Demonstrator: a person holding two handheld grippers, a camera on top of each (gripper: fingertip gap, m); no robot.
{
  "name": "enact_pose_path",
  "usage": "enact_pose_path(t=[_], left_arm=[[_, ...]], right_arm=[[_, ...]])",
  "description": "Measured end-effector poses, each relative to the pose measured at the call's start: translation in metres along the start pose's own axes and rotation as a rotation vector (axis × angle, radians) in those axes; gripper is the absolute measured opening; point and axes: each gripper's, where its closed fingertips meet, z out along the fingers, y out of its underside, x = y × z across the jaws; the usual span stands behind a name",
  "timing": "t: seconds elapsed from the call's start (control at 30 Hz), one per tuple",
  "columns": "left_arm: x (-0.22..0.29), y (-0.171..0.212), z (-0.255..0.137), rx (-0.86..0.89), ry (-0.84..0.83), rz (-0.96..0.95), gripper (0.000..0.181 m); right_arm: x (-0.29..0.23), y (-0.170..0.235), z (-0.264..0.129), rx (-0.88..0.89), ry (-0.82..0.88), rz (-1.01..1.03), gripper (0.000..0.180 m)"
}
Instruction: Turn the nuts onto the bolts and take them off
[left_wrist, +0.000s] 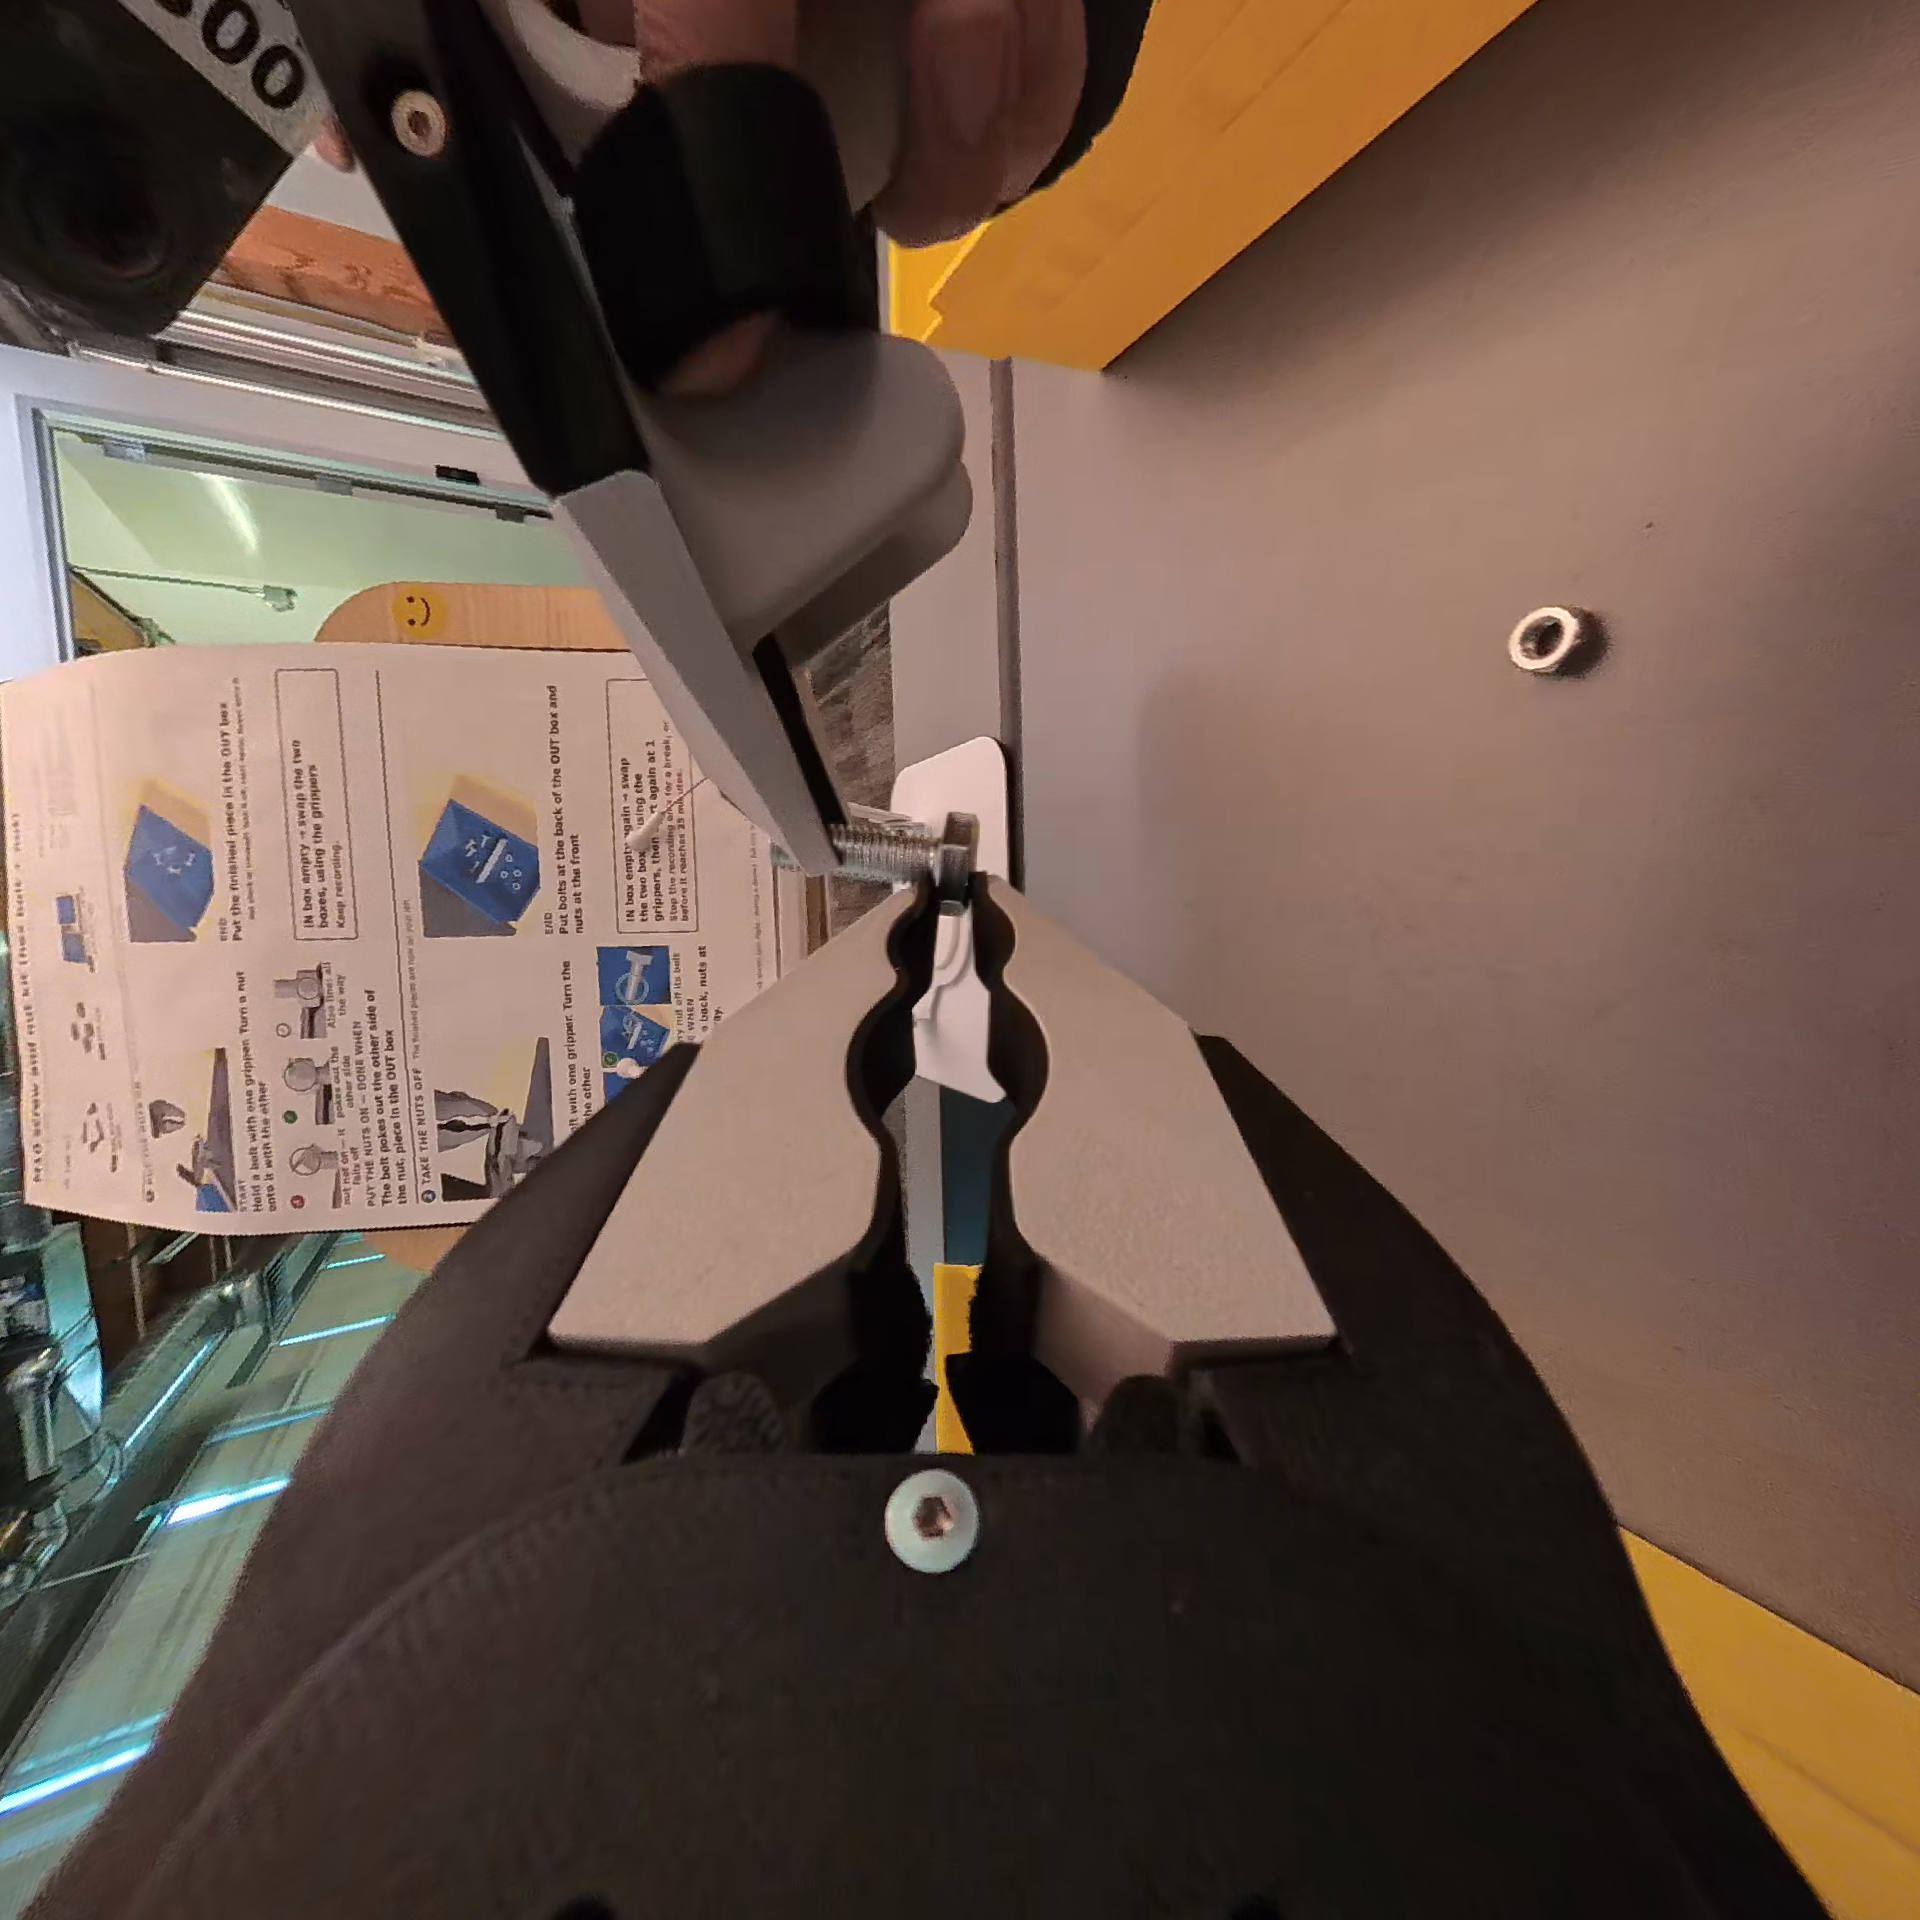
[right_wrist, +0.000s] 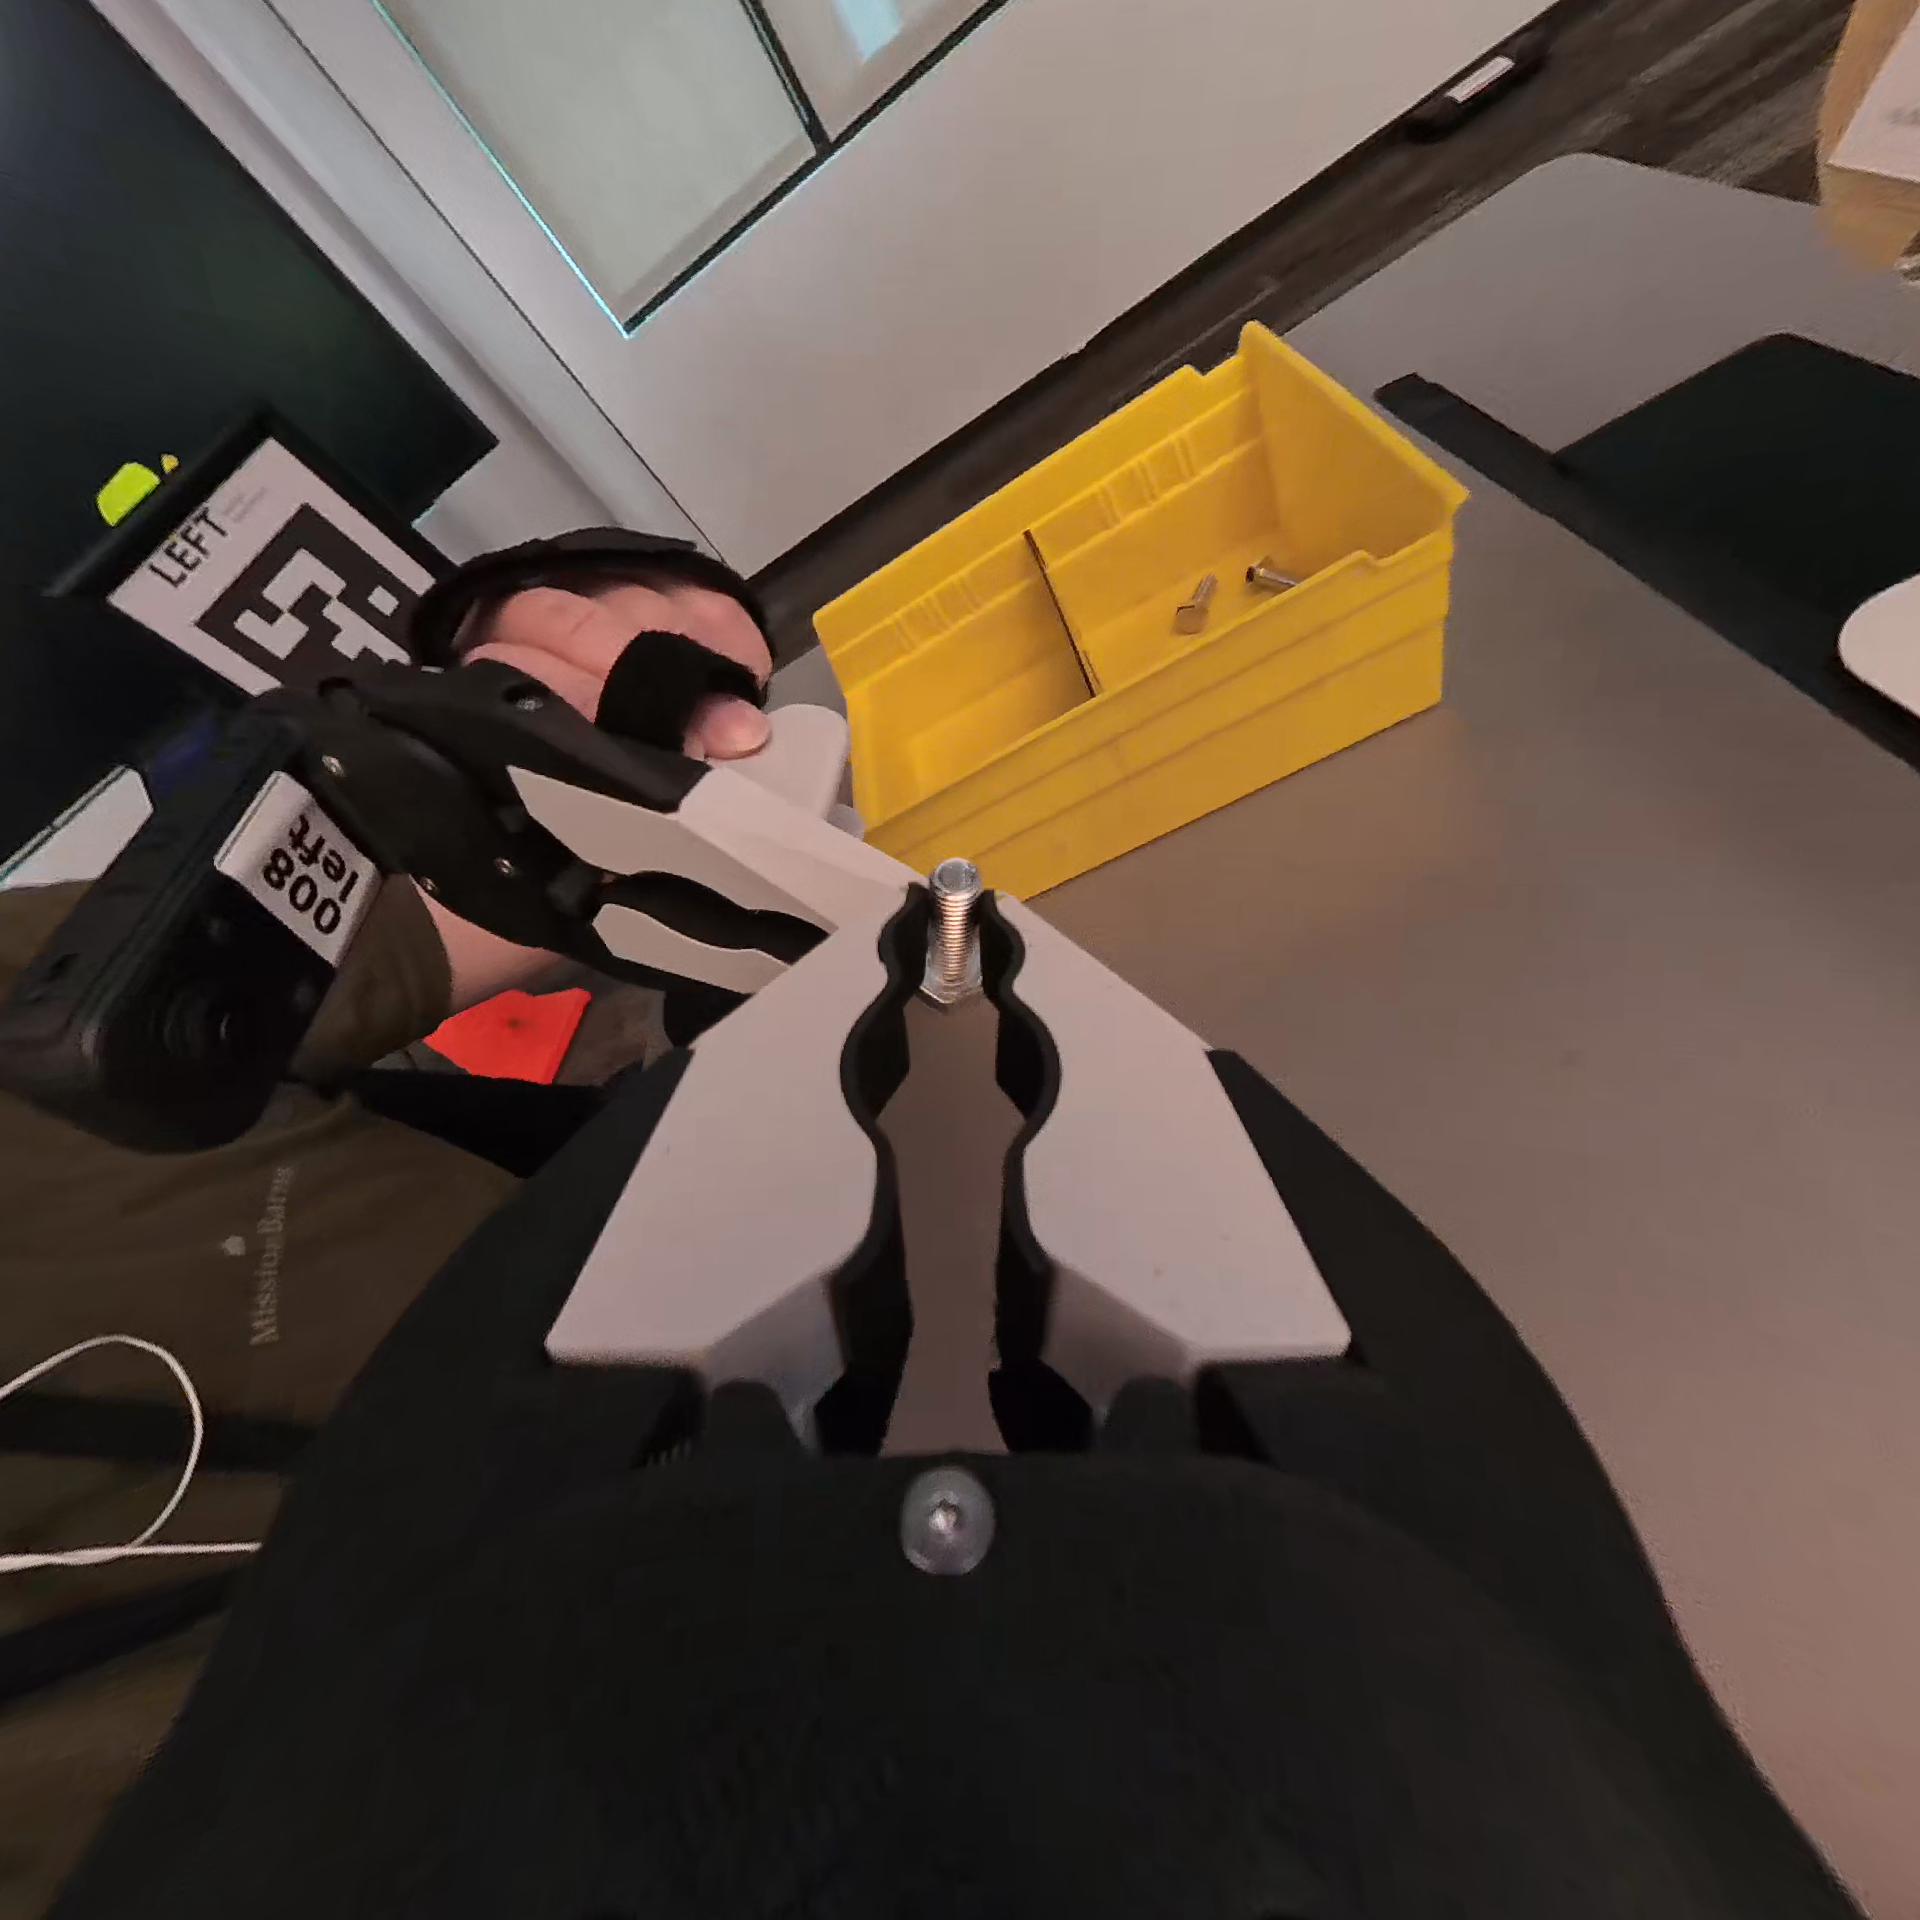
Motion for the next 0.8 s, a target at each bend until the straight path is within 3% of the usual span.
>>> enact_pose_path(t=[0.17,0.3,0.37,0.57,0.63,0.8], left_arm=[[0.001,-0.007,-0.007,0.103,0.045,-0.128,0.005],[-0.005,-0.015,-0.019,0.208,0.184,-0.504,0.035],[-0.014,-0.018,-0.025,0.271,0.248,-0.71,0.038],[-0.027,-0.032,-0.026,0.455,0.46,-1.099,0.026],[-0.028,-0.033,-0.024,0.49,0.496,-1.15,0.016],[-0.024,-0.033,-0.018,0.491,0.559,-1.18,0.013]], right_arm=[[-0.008,0.0,-0.002,-0.008,-0.038,-0.039,0.007],[-0.013,-0.002,-0.003,-0.006,-0.024,-0.121,0.008],[-0.017,-0.004,-0.004,0.006,-0.033,-0.133,0.008],[-0.035,-0.012,-0.008,0.058,-0.093,-0.208,0.008],[-0.038,-0.016,-0.011,0.082,-0.098,-0.211,0.007],[-0.035,-0.015,-0.011,0.071,-0.079,-0.234,0.007]])
